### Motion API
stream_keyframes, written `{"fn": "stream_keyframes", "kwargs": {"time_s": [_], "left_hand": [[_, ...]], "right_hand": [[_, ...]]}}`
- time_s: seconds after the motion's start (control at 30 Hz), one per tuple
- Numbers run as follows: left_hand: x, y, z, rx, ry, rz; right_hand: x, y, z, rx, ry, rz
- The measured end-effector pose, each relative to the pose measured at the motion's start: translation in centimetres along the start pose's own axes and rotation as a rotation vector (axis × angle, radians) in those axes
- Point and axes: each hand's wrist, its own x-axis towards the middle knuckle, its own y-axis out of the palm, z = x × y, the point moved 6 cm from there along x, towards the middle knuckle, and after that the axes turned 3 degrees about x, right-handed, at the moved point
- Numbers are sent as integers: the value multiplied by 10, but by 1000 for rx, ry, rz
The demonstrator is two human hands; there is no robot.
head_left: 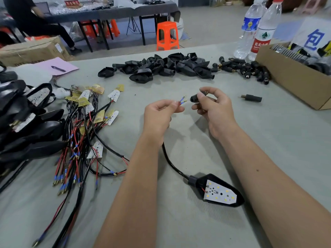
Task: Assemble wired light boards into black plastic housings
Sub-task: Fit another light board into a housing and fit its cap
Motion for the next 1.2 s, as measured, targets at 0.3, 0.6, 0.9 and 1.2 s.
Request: {"fn": "stream_keyframes", "kwargs": {"time_s": [0.3,0.6,0.9,1.2], "left_hand": [[-2,2,2,-16,19,13],[1,1,6,-48,36,-109],[-2,5,2,-44,46,-58],[-3,6,3,-26,20,-17]], "right_hand": [[-2,4,2,-86,-45,37],[-2,5,1,-160,-84,38],[0,5,-2,-224,-111,-5],[0,4,0,-146,-76,1]]}}
